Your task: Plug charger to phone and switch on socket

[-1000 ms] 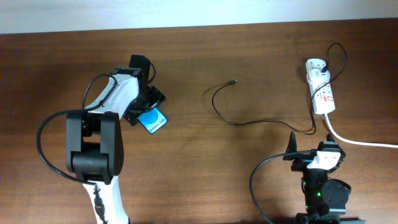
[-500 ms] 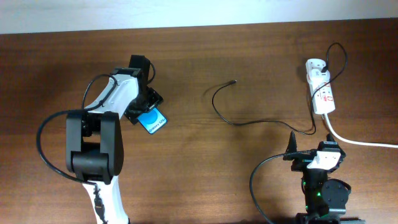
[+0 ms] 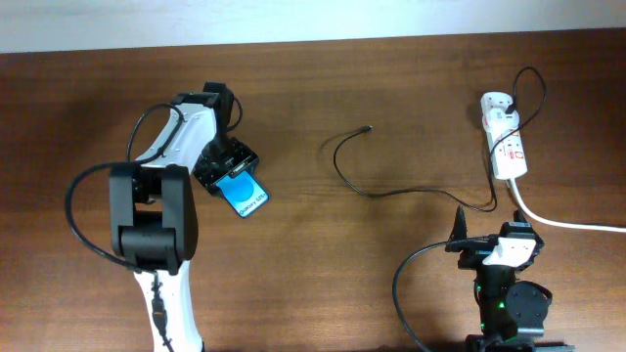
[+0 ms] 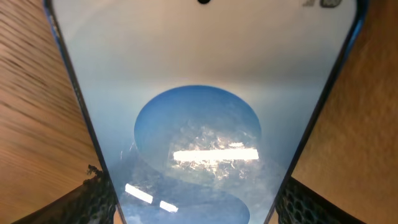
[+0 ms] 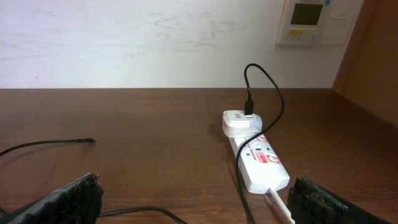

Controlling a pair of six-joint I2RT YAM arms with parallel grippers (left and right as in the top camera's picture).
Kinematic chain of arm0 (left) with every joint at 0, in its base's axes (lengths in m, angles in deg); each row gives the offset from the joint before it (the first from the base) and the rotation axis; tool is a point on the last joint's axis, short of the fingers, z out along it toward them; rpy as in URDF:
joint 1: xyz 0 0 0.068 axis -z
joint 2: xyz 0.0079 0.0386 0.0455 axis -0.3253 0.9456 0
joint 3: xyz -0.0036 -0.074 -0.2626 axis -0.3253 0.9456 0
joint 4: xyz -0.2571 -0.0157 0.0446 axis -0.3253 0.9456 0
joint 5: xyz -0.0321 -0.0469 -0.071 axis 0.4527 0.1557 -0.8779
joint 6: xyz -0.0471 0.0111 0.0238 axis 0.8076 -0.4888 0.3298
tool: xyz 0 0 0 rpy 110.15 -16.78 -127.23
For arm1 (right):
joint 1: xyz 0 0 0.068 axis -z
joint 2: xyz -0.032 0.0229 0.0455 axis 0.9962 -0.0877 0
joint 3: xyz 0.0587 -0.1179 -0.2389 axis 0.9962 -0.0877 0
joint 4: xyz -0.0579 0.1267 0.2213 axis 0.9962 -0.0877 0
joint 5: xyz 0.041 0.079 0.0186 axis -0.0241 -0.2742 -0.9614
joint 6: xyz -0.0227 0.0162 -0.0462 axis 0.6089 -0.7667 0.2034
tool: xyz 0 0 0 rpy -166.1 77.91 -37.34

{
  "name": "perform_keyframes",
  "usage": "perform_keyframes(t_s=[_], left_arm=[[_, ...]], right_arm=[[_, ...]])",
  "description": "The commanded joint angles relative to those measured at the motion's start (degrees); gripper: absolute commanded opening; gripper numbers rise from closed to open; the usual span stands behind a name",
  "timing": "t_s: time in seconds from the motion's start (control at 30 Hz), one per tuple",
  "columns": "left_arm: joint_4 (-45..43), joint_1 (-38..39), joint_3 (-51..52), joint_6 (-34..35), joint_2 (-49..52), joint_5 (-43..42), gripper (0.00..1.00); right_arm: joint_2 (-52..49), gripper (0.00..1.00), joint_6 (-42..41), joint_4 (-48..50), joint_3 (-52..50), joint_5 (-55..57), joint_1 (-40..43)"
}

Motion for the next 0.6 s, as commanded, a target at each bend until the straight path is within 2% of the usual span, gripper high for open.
perform_keyframes(t_s=[0.0, 0.27, 0.57], left_arm=[[3.4, 0.5, -3.4, -3.5, 2.3, -4.3, 0.70], [6.6, 0.5, -5.0, -8.2, 2.3, -9.0, 0.67], [14.4, 2.1, -13.7, -11.4, 2.2, -10.1, 0.67]], right_arm=[[0.4, 0.99, -0.4, -0.4, -0.3, 0.6, 0.2], [0.4, 0.99, -0.4, -0.4, -0.3, 0.7, 0.2], [0.4, 0.98, -0.4, -0.4, -0.3, 0.7, 0.2]])
